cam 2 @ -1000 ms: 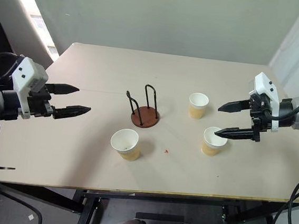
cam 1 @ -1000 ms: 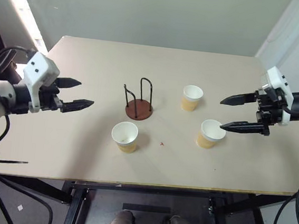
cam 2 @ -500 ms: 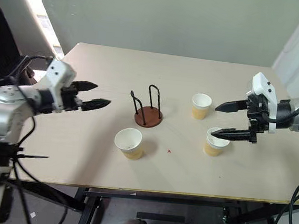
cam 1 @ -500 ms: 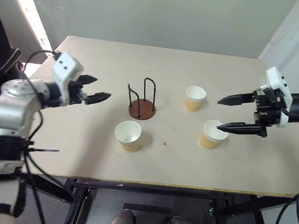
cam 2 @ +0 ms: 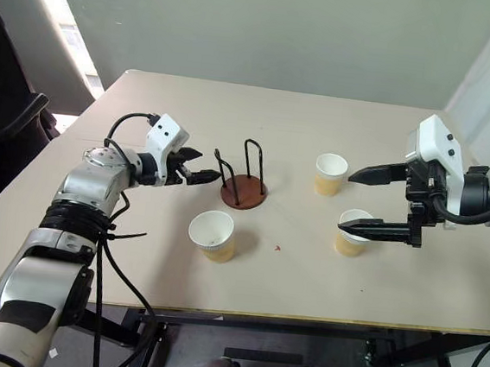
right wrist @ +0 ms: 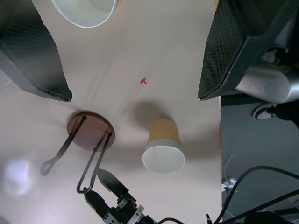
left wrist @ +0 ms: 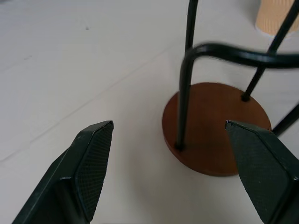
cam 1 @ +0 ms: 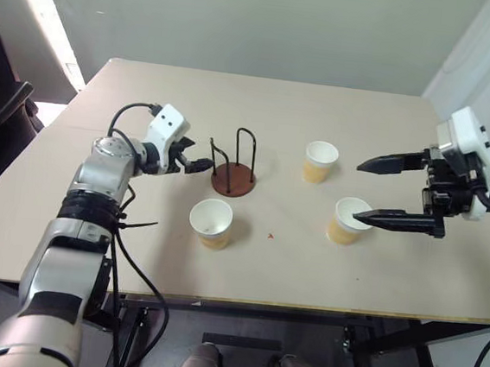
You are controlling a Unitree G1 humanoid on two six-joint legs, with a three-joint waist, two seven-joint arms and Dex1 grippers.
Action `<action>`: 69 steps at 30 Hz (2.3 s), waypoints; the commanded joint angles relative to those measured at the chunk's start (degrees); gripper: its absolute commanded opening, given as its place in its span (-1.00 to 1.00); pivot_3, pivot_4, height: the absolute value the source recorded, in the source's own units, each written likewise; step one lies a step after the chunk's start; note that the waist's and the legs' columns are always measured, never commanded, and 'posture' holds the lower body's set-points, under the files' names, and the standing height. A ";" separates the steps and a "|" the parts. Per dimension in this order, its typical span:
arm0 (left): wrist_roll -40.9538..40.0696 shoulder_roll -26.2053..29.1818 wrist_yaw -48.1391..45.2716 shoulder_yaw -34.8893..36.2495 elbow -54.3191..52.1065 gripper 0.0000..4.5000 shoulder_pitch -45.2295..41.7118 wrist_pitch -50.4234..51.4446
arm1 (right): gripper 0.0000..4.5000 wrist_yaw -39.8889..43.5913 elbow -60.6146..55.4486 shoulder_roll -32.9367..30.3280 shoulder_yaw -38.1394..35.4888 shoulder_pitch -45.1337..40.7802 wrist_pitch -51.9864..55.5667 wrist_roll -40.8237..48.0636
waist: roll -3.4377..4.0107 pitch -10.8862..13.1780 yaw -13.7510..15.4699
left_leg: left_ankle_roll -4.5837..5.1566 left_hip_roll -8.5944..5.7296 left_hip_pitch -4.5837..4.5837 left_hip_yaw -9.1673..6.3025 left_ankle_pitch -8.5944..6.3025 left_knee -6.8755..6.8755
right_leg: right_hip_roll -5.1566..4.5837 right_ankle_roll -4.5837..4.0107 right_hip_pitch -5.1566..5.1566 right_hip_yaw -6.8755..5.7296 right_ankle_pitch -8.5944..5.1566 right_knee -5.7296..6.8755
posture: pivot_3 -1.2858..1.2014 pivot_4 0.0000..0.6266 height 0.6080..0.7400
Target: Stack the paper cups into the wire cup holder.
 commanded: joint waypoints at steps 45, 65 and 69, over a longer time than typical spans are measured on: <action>-7.37 -9.32 -6.33 -5.46 -40.97 -1.00 5.96 21.43 | 1.00 0.70 -4.64 -6.59 -2.07 6.71 -2.03 4.92 | 0.00 0.01 0.38 | 1.05 -1.05 -0.01 0.70 -0.62 1.14 | -0.54 1.89 0.45 1.48 -0.71 -0.05 | 0.03 -0.52 1.00; -4.18 -10.91 -0.38 -13.89 -46.45 -0.66 13.87 23.63 | 1.00 -0.60 -5.46 -9.21 3.56 11.82 -4.68 -2.74 | 0.02 0.01 0.51 | 1.58 -1.07 0.12 0.67 -0.95 1.16 | -0.58 1.89 0.68 1.47 -0.62 -0.08 | 0.03 -0.52 1.00; -4.45 -10.32 -1.14 -14.05 -47.13 -0.06 13.58 23.60 | 1.00 -0.71 -5.48 -8.93 3.76 11.70 -4.59 -3.02 | 0.02 0.01 0.49 | 1.58 -1.07 0.14 0.66 -0.95 1.15 | -0.58 1.89 0.69 1.47 -0.63 -0.09 | 0.03 -0.52 1.00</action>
